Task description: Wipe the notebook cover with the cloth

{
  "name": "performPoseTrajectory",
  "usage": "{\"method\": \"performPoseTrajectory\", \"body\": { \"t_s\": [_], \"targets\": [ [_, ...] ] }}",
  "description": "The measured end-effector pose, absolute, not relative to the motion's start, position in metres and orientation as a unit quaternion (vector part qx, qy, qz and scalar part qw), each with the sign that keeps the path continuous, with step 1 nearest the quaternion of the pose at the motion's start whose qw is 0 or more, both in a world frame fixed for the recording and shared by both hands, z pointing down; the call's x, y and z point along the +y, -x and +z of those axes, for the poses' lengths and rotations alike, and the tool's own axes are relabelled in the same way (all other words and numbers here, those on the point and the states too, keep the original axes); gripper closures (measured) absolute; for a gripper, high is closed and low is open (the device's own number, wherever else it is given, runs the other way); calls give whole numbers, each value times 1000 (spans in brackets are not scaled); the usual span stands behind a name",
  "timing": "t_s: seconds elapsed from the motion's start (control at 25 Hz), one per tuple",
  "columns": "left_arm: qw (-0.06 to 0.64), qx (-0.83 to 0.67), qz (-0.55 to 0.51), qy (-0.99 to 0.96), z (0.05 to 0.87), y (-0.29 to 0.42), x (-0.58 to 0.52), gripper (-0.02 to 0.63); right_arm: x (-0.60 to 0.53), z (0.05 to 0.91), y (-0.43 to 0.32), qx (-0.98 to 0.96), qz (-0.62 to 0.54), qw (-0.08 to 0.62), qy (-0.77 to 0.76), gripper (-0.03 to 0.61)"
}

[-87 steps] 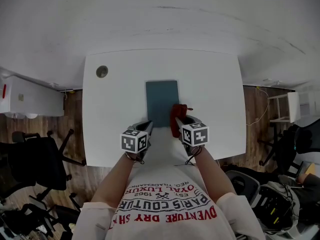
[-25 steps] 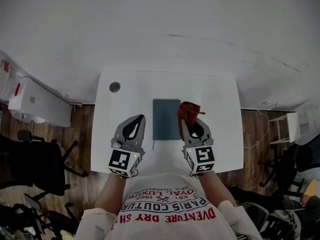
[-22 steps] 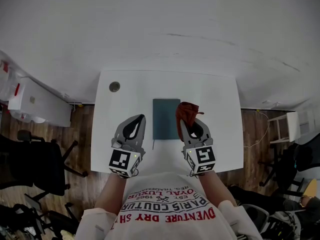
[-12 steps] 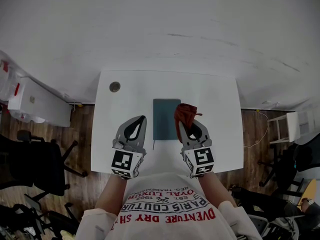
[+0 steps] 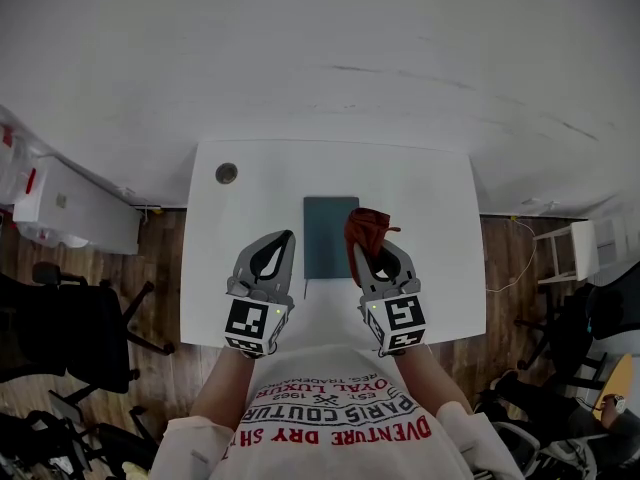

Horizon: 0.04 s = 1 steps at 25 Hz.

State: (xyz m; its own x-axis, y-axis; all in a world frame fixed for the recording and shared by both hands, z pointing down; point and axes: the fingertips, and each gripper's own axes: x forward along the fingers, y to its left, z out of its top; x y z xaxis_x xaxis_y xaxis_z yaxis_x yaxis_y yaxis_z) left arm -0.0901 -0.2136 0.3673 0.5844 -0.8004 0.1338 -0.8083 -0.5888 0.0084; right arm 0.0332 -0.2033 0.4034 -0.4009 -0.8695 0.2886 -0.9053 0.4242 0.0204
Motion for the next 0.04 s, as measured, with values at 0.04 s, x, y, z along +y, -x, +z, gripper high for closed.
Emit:
{"method": "performPoseTrajectory", "body": {
  "t_s": [0.04],
  "targets": [
    [34, -452, 60, -889, 368, 89, -214, 604, -203, 405, -34, -833, 71, 130, -533, 506]
  ]
}}
